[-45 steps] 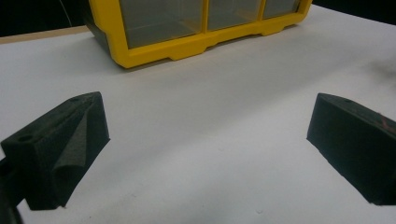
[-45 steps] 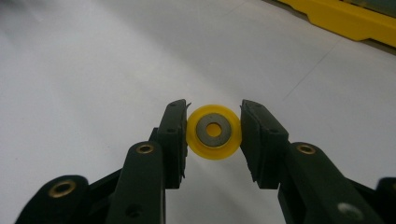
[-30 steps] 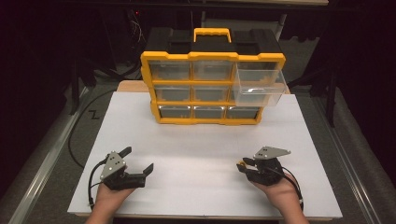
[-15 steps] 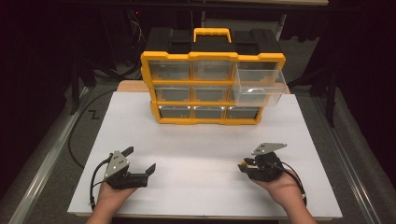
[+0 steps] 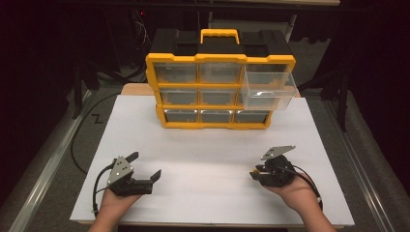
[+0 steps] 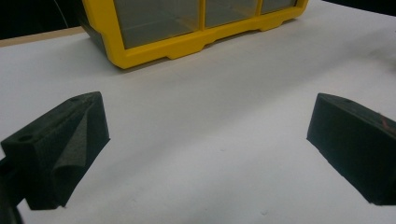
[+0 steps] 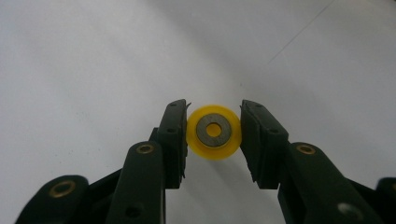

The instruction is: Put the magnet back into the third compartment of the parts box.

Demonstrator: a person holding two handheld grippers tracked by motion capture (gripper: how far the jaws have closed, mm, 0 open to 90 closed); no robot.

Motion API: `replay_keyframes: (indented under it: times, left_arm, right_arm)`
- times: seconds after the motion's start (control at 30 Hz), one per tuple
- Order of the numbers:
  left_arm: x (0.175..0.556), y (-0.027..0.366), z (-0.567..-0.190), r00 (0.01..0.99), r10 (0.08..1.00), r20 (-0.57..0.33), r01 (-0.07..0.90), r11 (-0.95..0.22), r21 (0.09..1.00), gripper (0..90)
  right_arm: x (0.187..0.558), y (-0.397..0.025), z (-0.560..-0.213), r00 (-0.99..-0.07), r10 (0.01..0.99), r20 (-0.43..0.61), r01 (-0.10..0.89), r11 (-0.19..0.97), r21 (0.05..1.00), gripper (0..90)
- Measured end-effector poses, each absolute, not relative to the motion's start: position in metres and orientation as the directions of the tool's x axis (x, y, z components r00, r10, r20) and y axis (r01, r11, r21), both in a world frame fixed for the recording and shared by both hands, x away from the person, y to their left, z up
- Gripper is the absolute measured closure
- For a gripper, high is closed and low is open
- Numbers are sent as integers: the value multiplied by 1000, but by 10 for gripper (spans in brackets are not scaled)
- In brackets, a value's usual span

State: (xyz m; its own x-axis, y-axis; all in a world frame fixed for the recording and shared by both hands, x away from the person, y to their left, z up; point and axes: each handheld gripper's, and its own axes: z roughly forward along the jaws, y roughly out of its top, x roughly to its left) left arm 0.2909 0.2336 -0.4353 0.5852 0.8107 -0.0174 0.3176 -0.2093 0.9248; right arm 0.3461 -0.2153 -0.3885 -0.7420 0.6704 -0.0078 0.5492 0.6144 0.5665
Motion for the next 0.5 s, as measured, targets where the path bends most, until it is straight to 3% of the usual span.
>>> replay_keyframes:
  times: [0.5]
  left_arm:
    - [289,233,-434,593,805,-21,298,-196,934,1]
  right_arm:
    - [344,-208,-379,-782,623,-21,530,683,502,652]
